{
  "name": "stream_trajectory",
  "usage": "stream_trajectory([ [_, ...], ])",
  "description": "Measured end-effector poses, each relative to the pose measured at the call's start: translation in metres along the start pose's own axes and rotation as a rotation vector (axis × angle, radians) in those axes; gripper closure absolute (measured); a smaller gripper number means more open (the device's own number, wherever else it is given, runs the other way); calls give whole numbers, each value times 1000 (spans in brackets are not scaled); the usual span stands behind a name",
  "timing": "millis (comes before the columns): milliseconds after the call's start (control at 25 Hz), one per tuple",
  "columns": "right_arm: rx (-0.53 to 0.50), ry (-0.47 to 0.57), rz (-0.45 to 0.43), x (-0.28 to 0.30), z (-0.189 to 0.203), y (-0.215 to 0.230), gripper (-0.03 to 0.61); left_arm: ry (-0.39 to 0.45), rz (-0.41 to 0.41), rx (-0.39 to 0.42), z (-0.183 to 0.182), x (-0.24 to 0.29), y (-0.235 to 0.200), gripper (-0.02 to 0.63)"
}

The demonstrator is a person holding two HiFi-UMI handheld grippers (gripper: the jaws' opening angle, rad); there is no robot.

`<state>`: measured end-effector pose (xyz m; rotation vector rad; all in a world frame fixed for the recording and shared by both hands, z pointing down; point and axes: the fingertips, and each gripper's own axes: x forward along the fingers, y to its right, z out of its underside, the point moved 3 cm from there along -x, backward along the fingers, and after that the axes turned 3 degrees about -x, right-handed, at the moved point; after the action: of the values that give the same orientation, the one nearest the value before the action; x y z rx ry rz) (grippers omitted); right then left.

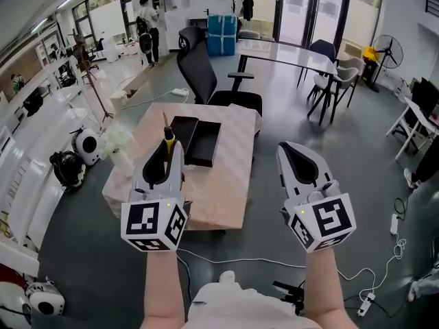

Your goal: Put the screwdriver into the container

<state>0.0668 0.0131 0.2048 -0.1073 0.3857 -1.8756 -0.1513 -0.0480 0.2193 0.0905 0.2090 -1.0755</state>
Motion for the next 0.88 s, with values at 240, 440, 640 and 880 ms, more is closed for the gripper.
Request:
stream_trajectory([
  [240,16,-17,0,66,31,30,574,-26,-1,-5,27,68,-25,532],
  [440,34,-36,-15,104,52,54,574,-47,-25,-10,42,106,-37,532],
  [640,48,-25,-53,145,69,77,574,-56,-64,4,55,142,-47,532],
  [880,80,-6,-116,197,102,120,574,-63,-144,37,71,196,-51,532],
])
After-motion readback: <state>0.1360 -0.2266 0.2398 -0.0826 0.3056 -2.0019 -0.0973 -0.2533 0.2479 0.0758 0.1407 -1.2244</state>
